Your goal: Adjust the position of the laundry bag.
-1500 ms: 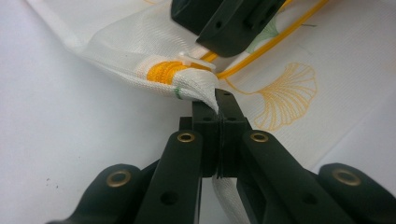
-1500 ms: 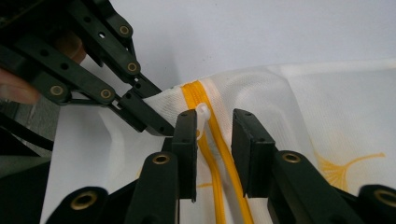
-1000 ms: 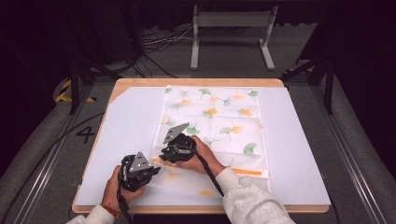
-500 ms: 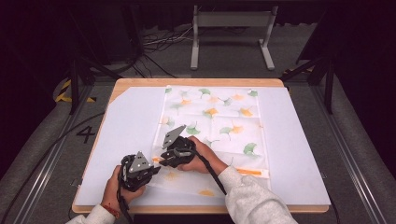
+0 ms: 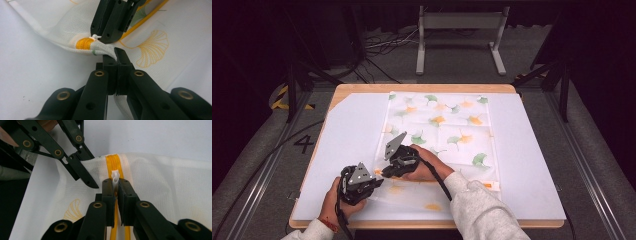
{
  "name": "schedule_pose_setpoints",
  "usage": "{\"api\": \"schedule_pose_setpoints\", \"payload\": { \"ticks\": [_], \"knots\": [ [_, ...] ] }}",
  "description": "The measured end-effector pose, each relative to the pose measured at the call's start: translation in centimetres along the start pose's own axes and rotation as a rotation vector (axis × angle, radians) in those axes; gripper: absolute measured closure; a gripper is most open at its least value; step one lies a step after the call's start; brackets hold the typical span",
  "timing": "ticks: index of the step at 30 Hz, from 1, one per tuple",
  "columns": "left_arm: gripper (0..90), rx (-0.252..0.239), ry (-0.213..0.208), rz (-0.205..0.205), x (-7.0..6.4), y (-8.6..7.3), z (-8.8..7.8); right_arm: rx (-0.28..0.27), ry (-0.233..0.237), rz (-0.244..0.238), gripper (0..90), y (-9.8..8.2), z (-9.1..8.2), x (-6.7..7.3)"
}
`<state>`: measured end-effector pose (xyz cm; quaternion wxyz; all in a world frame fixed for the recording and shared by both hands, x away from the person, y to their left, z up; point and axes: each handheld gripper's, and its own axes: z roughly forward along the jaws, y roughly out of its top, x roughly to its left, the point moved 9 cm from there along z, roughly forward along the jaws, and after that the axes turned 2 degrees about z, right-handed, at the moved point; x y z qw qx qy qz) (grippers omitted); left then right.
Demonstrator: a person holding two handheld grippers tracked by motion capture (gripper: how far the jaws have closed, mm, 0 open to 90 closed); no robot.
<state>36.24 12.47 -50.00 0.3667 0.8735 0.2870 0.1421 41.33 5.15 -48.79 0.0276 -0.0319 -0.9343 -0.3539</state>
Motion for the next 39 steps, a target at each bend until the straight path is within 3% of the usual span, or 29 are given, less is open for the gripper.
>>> {"api": "schedule_pose_setpoints", "payload": {
  "ticks": [4,15,16,25,26,33,39],
  "knots": [
    [88.1,-0.005,-0.004,-0.013,0.1,0.0,-0.2,-0.026,-0.014,0.013,85.8,0.1,-0.2,-0.1],
    [88.1,-0.007,-0.006,-0.029,0.2,0.1,-0.2,-0.024,-0.054,0.013,86.1,-0.1,-0.4,0.1],
    [88.0,-0.009,-0.008,-0.031,0.2,0.1,-0.3,-0.024,-0.057,0.012,90.0,-0.1,-0.4,0.1],
    [88.0,-0.026,-0.015,-0.052,0.2,0.4,-0.4,-0.008,-0.170,-0.027,90.0,-0.1,-0.4,0.4],
    [88.0,-0.030,-0.015,-0.060,0.3,0.4,-0.5,-0.005,-0.213,-0.051,90.0,-0.1,-0.5,0.4],
    [88.1,-0.060,-0.028,-0.092,0.6,0.7,-0.7,0.009,-0.307,-0.105,90.0,-0.1,-0.4,0.6],
    [88.2,-0.103,-0.054,-0.156,0.8,1.1,-1.1,-0.006,-0.385,-0.155,90.0,0.0,-0.5,0.7]
  ]
}}
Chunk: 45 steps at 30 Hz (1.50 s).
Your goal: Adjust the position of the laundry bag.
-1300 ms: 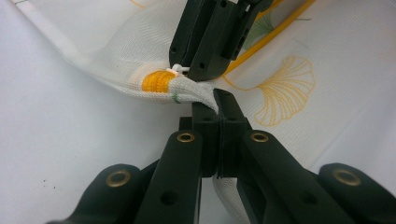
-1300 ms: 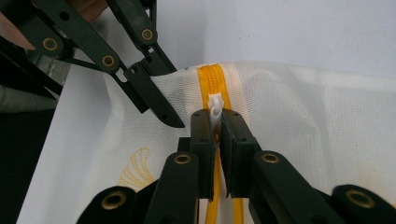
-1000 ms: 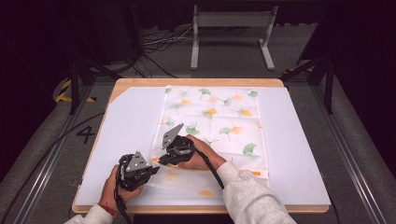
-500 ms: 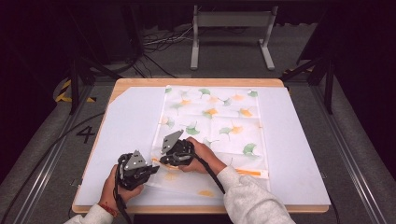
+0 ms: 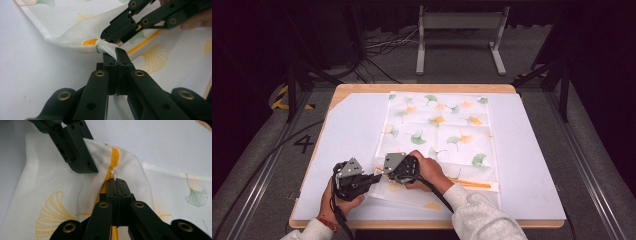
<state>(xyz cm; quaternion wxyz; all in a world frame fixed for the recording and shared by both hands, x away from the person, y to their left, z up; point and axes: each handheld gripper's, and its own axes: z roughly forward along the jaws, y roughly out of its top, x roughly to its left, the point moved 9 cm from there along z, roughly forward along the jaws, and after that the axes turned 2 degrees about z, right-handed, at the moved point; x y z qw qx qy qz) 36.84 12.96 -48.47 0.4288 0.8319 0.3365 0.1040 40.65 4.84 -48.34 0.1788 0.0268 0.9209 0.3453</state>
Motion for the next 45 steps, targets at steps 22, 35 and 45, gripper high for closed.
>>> {"api": "schedule_pose_setpoints", "payload": {
  "ticks": [22,35,45],
  "knots": [
    [88.2,-0.012,0.021,0.006,0.0,0.2,-0.2,0.049,-0.018,-0.011,90.0,-2.4,-0.7,0.5],
    [88.2,0.001,0.014,0.014,-0.1,-0.1,0.1,0.047,-0.030,-0.001,90.0,-2.1,-0.3,0.5],
    [88.2,0.000,0.009,0.027,-0.2,0.0,0.0,0.030,-0.023,0.014,87.1,-1.3,0.2,0.6]
  ]
}}
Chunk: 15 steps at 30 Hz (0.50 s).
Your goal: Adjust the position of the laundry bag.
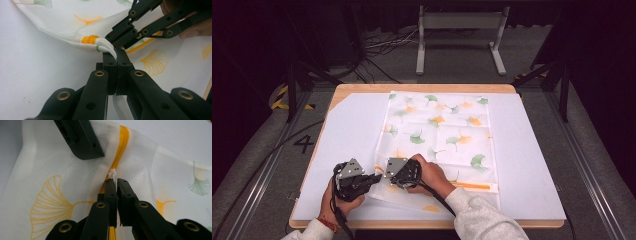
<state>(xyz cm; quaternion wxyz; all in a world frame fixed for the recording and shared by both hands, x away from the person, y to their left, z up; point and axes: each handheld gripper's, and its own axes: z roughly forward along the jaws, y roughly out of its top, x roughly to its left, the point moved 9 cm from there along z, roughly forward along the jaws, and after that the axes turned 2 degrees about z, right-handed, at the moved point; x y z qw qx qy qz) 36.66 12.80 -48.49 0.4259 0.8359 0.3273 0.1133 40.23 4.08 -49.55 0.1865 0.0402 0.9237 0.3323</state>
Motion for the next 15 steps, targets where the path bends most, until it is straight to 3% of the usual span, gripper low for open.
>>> {"api": "schedule_pose_setpoints", "payload": {
  "ticks": [4,7,12,13,15],
  "knots": [
    [88.2,0.002,-0.002,0.005,-0.04,0.00,-0.01,-0.009,0.000,-0.003,82.8,0.09,0.25,0.00],
    [88.2,0.003,-0.003,0.003,-0.03,-0.01,0.01,-0.011,0.003,-0.009,85.3,0.11,0.29,0.07],
    [88.2,0.003,-0.003,0.006,0.10,-0.01,-0.06,-0.012,-0.043,-0.050,90.0,0.37,0.15,0.35],
    [88.2,0.000,-0.003,-0.009,0.02,-0.01,-0.10,-0.003,-0.053,-0.064,90.0,0.34,0.11,0.39],
    [88.2,-0.011,0.001,-0.012,0.16,0.11,-0.30,0.001,-0.051,-0.065,90.0,0.24,0.04,0.39]
  ]
}}
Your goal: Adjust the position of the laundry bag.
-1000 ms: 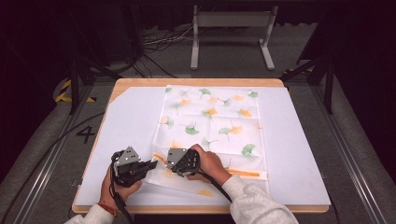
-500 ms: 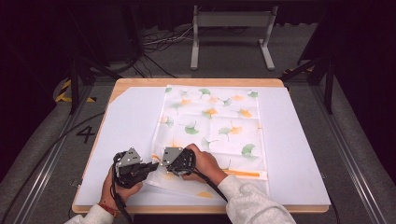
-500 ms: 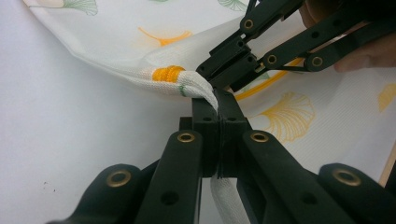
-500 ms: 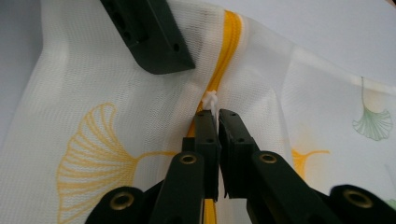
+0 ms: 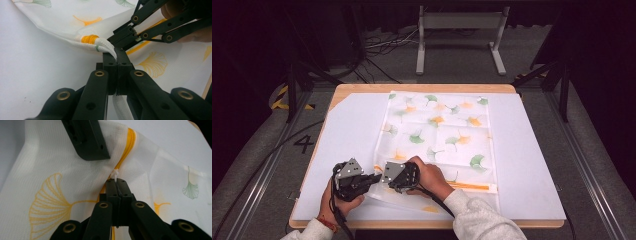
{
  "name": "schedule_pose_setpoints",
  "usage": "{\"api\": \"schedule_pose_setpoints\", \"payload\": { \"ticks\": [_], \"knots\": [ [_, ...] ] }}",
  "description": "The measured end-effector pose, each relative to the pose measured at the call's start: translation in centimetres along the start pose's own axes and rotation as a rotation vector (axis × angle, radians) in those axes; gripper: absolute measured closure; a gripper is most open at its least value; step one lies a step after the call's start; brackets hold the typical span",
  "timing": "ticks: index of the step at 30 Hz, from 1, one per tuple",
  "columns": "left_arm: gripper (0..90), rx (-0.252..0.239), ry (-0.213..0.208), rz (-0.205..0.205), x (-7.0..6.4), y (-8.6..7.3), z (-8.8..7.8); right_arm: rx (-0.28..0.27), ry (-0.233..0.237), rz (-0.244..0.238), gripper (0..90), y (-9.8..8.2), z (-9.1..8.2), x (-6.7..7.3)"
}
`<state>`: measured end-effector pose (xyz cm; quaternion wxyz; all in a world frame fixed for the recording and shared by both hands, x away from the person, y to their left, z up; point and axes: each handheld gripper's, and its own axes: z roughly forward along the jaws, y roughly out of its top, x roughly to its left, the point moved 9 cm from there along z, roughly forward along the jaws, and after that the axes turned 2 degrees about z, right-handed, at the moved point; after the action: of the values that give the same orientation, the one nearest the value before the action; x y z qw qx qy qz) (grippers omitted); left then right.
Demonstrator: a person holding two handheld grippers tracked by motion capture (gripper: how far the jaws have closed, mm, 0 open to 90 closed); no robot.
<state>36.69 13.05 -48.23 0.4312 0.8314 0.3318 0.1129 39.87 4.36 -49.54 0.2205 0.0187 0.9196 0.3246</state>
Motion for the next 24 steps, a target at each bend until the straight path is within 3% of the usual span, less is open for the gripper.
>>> {"api": "schedule_pose_setpoints", "payload": {
  "ticks": [4,15,20,21,24],
  "knots": [
    [88.2,-0.009,0.001,-0.021,0.1,0.0,-0.2,0.007,-0.018,0.004,90.0,-0.5,-0.4,-0.4],
    [88.2,-0.032,0.009,-0.028,0.3,0.4,-0.6,0.046,-0.015,0.005,90.0,-1.6,-0.6,-0.3],
    [88.2,-0.040,0.016,-0.030,0.6,0.3,-0.9,0.108,-0.007,0.011,90.0,-3.5,-1.1,-0.3],
    [88.3,-0.047,0.014,-0.041,0.6,0.4,-1.1,0.128,-0.011,-0.006,90.0,-4.2,-1.7,-0.5],
    [88.3,-0.050,0.016,-0.038,0.5,0.4,-1.2,0.150,-0.020,0.002,90.0,-5.4,-2.6,-0.8]
  ]
}}
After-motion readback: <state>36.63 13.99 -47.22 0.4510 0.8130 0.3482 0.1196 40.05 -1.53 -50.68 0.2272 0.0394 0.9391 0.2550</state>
